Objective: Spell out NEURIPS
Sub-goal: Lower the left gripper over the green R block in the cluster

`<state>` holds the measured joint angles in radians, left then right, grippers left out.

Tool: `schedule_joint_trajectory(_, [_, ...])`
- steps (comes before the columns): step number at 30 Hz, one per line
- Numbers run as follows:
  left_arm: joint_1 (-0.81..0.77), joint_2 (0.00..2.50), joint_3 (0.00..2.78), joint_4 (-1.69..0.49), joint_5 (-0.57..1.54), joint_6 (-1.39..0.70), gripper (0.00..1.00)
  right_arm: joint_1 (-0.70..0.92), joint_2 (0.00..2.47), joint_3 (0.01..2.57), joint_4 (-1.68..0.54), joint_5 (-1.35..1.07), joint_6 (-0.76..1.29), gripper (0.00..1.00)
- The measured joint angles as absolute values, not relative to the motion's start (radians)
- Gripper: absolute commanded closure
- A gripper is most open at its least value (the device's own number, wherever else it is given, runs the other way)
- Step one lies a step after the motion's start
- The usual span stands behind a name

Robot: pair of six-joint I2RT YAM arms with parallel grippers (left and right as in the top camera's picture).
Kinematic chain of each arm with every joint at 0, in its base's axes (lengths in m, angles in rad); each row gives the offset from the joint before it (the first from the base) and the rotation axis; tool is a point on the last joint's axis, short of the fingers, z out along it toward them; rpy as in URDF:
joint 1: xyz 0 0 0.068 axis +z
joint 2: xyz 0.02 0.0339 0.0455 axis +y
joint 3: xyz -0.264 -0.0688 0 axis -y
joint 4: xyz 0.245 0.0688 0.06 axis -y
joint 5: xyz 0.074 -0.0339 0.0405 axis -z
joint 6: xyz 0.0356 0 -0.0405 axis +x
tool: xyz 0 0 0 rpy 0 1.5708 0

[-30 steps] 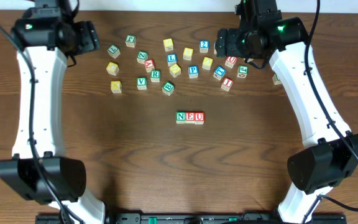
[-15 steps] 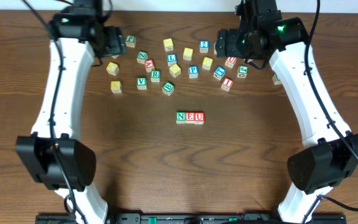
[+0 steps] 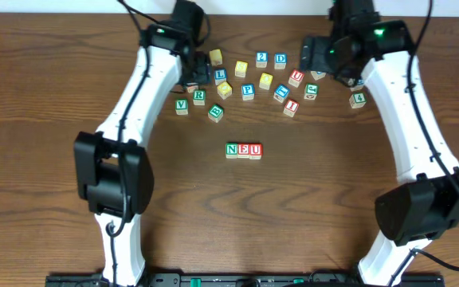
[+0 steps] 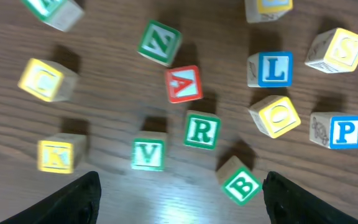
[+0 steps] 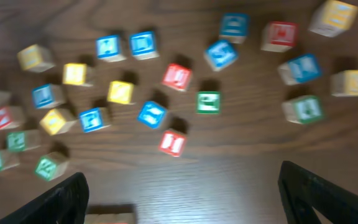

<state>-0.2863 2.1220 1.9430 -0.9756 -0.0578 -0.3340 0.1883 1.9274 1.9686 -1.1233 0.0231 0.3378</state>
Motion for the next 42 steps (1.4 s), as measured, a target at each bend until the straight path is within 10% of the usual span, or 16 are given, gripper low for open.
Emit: schedule_joint_trajectory(42, [-0.305, 2.254, 1.943, -0.910, -0.058, -0.393, 0.24, 0.126, 1.927, 1.968, -1.168, 0.035, 0.341, 0.05])
